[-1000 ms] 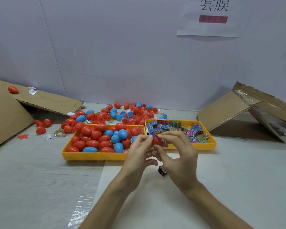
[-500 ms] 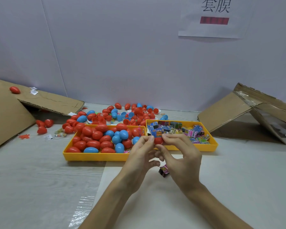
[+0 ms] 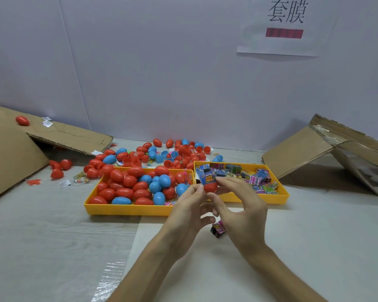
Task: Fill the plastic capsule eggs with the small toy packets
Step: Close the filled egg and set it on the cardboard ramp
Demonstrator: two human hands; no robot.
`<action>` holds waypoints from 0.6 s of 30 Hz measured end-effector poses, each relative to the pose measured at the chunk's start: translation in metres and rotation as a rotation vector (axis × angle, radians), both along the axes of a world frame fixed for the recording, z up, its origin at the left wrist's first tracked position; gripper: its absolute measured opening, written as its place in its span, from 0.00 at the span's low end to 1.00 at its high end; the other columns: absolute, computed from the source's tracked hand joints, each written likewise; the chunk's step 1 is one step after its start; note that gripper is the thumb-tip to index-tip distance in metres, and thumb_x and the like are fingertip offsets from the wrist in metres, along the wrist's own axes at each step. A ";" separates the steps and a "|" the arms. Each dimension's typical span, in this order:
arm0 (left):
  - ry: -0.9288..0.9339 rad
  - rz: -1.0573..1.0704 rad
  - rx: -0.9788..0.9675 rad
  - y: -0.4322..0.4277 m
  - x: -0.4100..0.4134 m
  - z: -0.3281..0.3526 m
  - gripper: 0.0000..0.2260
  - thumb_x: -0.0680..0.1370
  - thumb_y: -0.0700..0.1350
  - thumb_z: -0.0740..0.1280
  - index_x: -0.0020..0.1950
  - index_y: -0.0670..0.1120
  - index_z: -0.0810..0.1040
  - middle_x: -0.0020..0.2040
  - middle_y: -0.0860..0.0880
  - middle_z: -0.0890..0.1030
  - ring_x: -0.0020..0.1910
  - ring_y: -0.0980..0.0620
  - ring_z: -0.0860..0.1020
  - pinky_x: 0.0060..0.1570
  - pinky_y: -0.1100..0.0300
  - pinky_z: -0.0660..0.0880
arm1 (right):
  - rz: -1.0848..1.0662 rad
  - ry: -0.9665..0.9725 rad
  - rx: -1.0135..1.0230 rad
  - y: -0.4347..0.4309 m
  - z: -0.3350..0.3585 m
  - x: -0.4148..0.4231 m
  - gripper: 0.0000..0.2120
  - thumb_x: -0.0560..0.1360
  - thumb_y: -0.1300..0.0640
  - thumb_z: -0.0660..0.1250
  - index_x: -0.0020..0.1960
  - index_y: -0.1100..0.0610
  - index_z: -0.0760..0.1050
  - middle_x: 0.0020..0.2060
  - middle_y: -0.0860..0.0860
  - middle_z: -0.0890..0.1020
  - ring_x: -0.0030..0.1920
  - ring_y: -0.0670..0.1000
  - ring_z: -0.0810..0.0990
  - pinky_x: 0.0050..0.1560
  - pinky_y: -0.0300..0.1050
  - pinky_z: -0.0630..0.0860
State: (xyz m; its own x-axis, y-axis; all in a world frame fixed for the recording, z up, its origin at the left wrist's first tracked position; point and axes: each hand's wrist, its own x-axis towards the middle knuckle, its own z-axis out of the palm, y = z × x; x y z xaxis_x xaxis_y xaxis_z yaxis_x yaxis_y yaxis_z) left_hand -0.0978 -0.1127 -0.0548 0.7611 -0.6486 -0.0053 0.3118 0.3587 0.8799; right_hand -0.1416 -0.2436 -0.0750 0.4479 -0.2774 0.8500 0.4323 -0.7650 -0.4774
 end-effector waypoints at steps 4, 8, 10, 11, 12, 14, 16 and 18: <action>-0.025 0.007 0.064 -0.002 -0.001 0.002 0.24 0.81 0.61 0.60 0.62 0.45 0.83 0.47 0.44 0.78 0.42 0.51 0.74 0.50 0.51 0.71 | 0.000 0.010 -0.031 -0.001 0.001 0.001 0.15 0.69 0.65 0.79 0.55 0.61 0.84 0.50 0.50 0.84 0.55 0.43 0.82 0.57 0.35 0.76; -0.034 0.047 0.073 -0.003 -0.001 0.000 0.23 0.78 0.60 0.63 0.59 0.41 0.74 0.39 0.47 0.77 0.38 0.52 0.76 0.43 0.56 0.74 | 0.002 0.006 -0.079 -0.001 0.001 0.000 0.14 0.68 0.67 0.79 0.54 0.62 0.85 0.48 0.50 0.84 0.54 0.41 0.80 0.57 0.32 0.75; -0.048 0.034 0.066 -0.003 -0.001 -0.001 0.21 0.78 0.59 0.63 0.58 0.42 0.73 0.39 0.48 0.77 0.37 0.52 0.77 0.41 0.57 0.74 | 0.006 -0.002 -0.086 -0.002 0.001 0.000 0.14 0.68 0.67 0.78 0.53 0.63 0.85 0.48 0.49 0.84 0.54 0.40 0.80 0.56 0.31 0.75; -0.054 0.030 0.065 -0.002 -0.001 -0.002 0.21 0.78 0.59 0.63 0.57 0.42 0.73 0.38 0.48 0.77 0.37 0.53 0.77 0.41 0.57 0.74 | 0.006 -0.008 -0.087 -0.002 0.000 -0.001 0.14 0.68 0.67 0.78 0.53 0.63 0.85 0.48 0.49 0.83 0.54 0.40 0.80 0.56 0.31 0.75; -0.056 0.027 0.064 -0.003 0.000 -0.002 0.21 0.78 0.59 0.64 0.56 0.42 0.72 0.38 0.49 0.77 0.37 0.53 0.77 0.40 0.58 0.74 | 0.005 -0.012 -0.089 -0.002 0.000 0.000 0.13 0.68 0.67 0.78 0.53 0.63 0.85 0.48 0.49 0.83 0.54 0.39 0.80 0.55 0.31 0.75; -0.054 0.019 0.051 -0.003 0.001 -0.003 0.21 0.77 0.59 0.64 0.56 0.42 0.73 0.39 0.49 0.78 0.37 0.53 0.78 0.39 0.59 0.74 | 0.003 -0.021 -0.096 -0.002 0.000 0.000 0.12 0.69 0.65 0.78 0.53 0.63 0.85 0.47 0.50 0.84 0.53 0.39 0.80 0.55 0.30 0.75; -0.052 0.014 0.037 -0.003 0.001 -0.005 0.21 0.76 0.60 0.65 0.56 0.43 0.74 0.39 0.49 0.78 0.38 0.53 0.78 0.38 0.59 0.75 | 0.005 -0.025 -0.101 -0.002 0.001 0.000 0.12 0.70 0.63 0.77 0.52 0.63 0.85 0.46 0.50 0.84 0.53 0.40 0.80 0.55 0.30 0.75; -0.049 0.007 0.018 -0.003 0.002 -0.007 0.22 0.76 0.60 0.66 0.57 0.42 0.74 0.39 0.49 0.78 0.38 0.53 0.78 0.38 0.59 0.74 | 0.015 -0.022 -0.091 -0.002 0.001 -0.001 0.12 0.69 0.63 0.76 0.53 0.63 0.85 0.47 0.50 0.84 0.52 0.40 0.81 0.55 0.31 0.76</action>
State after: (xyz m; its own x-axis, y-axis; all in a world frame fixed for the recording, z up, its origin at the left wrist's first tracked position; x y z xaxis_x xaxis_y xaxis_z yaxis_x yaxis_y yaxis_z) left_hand -0.0961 -0.1160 -0.0617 0.7653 -0.6434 0.0204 0.2659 0.3449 0.9002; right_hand -0.1423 -0.2453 -0.0742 0.4325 -0.1916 0.8810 0.4538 -0.7981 -0.3963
